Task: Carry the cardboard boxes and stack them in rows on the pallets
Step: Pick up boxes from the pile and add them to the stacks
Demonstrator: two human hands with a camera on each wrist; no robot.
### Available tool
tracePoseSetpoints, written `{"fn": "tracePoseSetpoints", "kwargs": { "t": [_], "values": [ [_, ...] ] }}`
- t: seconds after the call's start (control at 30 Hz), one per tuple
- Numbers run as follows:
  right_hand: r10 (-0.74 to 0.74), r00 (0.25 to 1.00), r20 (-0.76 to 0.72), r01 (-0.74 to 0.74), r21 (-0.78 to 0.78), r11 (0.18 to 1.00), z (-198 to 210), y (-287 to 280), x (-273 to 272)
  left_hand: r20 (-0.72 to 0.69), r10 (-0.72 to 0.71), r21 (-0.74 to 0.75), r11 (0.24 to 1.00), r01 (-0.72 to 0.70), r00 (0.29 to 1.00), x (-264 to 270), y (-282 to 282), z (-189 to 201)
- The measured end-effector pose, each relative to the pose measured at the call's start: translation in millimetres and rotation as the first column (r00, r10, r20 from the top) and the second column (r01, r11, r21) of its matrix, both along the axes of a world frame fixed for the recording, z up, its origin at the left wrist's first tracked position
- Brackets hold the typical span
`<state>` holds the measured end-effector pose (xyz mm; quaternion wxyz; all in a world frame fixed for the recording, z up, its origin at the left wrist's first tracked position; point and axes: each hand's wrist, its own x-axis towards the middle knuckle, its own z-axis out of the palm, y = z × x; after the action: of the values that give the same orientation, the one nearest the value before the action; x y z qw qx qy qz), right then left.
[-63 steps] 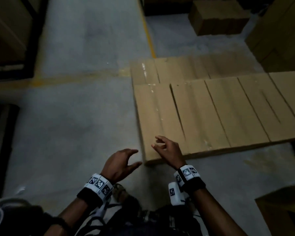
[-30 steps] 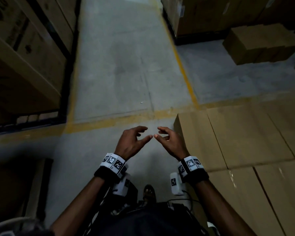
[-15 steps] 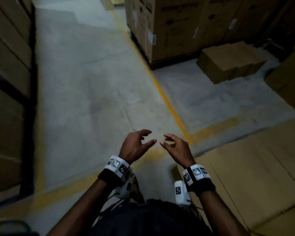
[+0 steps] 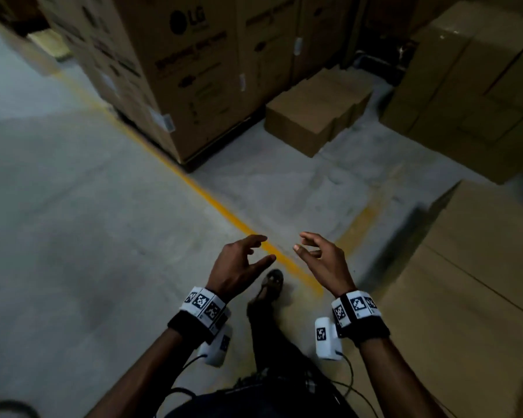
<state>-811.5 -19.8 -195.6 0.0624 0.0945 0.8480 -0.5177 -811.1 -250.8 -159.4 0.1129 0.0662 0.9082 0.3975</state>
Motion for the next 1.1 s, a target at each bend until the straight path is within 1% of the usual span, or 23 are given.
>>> {"fn": "tracePoseSetpoints", "kwargs": {
  "t": [0.13, 0.23, 0.37, 0.43, 0.53, 0.63, 0.67, 0.7, 0.77, 0.83, 0.87, 0.97, 1.03, 1.1],
  "values": [
    [-0.045, 0.998, 0.043, 0.044, 0.005, 0.999, -5, 25, -120, 0.008, -0.017, 0.001, 1.000, 0.017, 1.000, -139, 20, 3],
    [-0.066, 0.997, 0.052, 0.065, 0.013, 0.998, 6, 43, -203, -0.020, -0.045, 0.008, 0.999, 0.045, 0.999, -229, 44, 14],
    [-0.077, 0.996, 0.040, 0.076, 0.024, 0.997, 24, 70, -304, -0.032, -0.057, -0.025, 0.998, 0.056, 0.998, -336, 80, 14],
    [-0.113, 0.993, 0.022, 0.112, 0.020, 0.993, 30, 88, -356, -0.028, -0.050, -0.049, 0.998, 0.049, 0.998, -394, 100, 11],
    [-0.160, 0.987, 0.024, 0.159, 0.012, 0.987, 26, 116, -429, -0.017, -0.087, -0.099, 0.991, 0.085, 0.996, -480, 129, 2],
    [-0.195, 0.981, 0.020, 0.194, 0.033, 0.980, 16, 149, -516, -0.002, -0.145, -0.111, 0.983, 0.144, 0.989, -583, 164, -14],
    [-0.190, 0.982, 0.011, 0.189, 0.041, 0.981, 11, 158, -542, -0.016, -0.164, -0.110, 0.981, 0.162, 0.986, -612, 174, -18],
    [-0.186, 0.983, 0.013, 0.185, 0.044, 0.982, 10, 166, -567, 0.001, -0.180, -0.113, 0.977, 0.179, 0.984, -637, 183, -20],
    [-0.232, 0.972, 0.042, 0.228, 0.081, 0.970, -1, 195, -657, 0.055, -0.204, -0.125, 0.970, 0.209, 0.977, -734, 215, -31],
    [-0.200, 0.978, 0.058, 0.192, 0.119, 0.974, 0, 197, -667, 0.052, -0.181, -0.162, 0.969, 0.188, 0.982, -751, 223, -34],
    [-0.191, 0.979, 0.078, 0.183, 0.100, 0.978, 3, 204, -687, 0.062, -0.198, -0.166, 0.964, 0.206, 0.978, -777, 233, -32],
    [-0.180, 0.980, 0.087, 0.169, 0.120, 0.978, 16, 242, -791, 0.105, -0.211, -0.144, 0.964, 0.224, 0.972, -891, 280, -19],
    [-0.186, 0.978, 0.091, 0.174, 0.127, 0.977, 22, 266, -836, 0.128, -0.249, -0.117, 0.957, 0.264, 0.960, -941, 305, -13],
    [-0.243, 0.964, 0.106, 0.231, 0.115, 0.966, 23, 288, -875, 0.153, -0.277, -0.133, 0.945, 0.297, 0.949, -983, 328, -17]
  ]
}}
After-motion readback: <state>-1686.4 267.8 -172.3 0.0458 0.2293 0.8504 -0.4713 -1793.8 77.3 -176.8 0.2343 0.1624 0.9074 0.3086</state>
